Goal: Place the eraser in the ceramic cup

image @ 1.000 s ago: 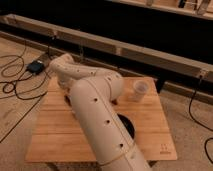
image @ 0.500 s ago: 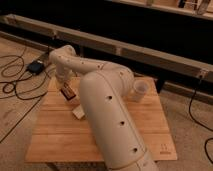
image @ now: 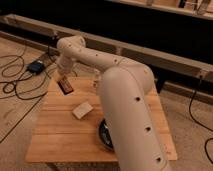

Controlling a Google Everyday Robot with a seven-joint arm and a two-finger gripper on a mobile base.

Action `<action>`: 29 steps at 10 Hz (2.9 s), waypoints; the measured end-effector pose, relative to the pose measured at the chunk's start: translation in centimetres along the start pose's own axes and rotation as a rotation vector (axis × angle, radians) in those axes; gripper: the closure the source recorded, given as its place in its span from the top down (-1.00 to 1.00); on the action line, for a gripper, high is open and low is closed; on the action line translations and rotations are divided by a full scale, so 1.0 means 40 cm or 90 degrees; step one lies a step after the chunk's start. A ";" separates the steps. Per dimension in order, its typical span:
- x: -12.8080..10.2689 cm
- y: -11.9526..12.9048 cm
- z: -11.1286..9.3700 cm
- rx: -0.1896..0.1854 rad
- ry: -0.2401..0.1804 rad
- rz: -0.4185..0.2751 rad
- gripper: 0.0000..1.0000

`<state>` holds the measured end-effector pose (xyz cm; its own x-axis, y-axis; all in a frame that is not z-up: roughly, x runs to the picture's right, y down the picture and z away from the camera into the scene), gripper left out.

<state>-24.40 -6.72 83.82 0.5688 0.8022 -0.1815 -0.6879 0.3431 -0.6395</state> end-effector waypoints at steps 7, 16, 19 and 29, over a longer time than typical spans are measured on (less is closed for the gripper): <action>0.058 -0.191 -0.219 0.003 -0.132 0.139 -1.00; 0.211 -0.397 -0.363 0.117 -0.230 0.304 -1.00; 0.265 -0.451 -0.376 0.157 -0.250 0.344 -1.00; 0.435 -0.579 -0.431 0.240 -0.307 0.437 -1.00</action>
<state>9.21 -9.14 82.61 -0.2096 0.9767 -0.0457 -0.9550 -0.2145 -0.2047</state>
